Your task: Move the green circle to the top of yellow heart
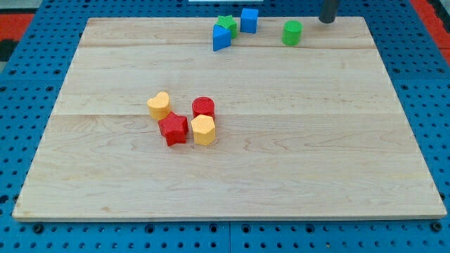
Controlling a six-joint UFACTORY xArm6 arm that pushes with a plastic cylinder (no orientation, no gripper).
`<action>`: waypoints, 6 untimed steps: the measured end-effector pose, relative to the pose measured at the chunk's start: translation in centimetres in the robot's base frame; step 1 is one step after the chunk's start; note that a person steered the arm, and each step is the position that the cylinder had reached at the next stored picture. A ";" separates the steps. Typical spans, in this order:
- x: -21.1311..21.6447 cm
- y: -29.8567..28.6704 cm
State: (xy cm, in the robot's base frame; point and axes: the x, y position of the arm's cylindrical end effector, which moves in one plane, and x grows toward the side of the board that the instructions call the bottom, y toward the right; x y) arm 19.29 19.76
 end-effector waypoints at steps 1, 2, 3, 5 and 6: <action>3.4 -1.8; 3.2 -7.3; 0.2 -8.5; 12.4 -13.5; 16.7 -18.9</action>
State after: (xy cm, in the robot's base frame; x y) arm 36.00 0.89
